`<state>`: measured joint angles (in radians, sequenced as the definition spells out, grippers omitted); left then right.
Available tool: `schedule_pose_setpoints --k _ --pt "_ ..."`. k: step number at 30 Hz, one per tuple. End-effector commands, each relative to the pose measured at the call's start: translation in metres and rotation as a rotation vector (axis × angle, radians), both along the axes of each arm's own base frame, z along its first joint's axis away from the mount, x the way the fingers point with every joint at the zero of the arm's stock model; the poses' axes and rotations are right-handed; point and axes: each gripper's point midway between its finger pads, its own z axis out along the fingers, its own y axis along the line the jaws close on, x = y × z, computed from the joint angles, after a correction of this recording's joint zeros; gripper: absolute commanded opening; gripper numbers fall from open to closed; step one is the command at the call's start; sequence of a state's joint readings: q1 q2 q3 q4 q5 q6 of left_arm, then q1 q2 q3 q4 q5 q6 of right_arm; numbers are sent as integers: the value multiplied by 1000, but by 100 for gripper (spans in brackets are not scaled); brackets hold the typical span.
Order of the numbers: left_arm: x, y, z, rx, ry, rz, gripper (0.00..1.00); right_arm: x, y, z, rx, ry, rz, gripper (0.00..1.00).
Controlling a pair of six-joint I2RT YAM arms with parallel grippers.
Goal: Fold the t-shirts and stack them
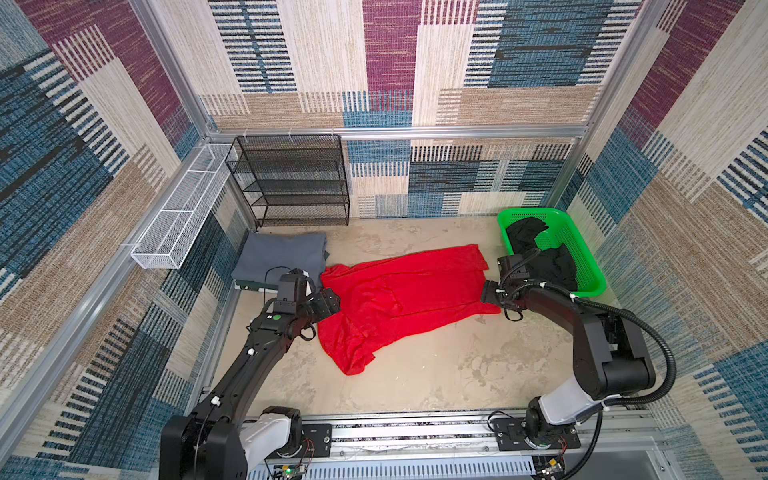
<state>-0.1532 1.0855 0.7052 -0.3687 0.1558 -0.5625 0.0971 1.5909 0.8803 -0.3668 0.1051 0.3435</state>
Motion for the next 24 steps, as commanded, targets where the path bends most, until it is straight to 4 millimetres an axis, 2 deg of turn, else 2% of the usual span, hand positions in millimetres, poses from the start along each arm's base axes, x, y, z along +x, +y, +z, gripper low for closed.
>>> schedule_pose_setpoints --k 1,4,8,11,13,15,21,24 --pt "-22 6 -14 25 58 17 89 4 1 2 19 -41 -14 72" --pt "-38 5 -19 13 82 15 90 -1 -3 6 8 -64 -31 67" --pt "-55 -4 -25 -2 113 -2 91 -3 -4 11 10 -95 -38 55" --pt "-66 -5 -34 9 144 -1 91 -5 -5 9 5 -89 -44 38" --pt "-71 -7 -39 2 156 0 91 -5 -3 7 15 -87 -38 35" --pt "-75 -10 -44 -4 168 0 91 -6 -2 5 17 -83 -36 25" --pt "-86 -11 -53 15 203 -1 91 -9 -6 12 1 -97 -44 7" --pt "-95 -15 -58 2 224 5 85 -11 -9 18 -14 -106 -48 0"
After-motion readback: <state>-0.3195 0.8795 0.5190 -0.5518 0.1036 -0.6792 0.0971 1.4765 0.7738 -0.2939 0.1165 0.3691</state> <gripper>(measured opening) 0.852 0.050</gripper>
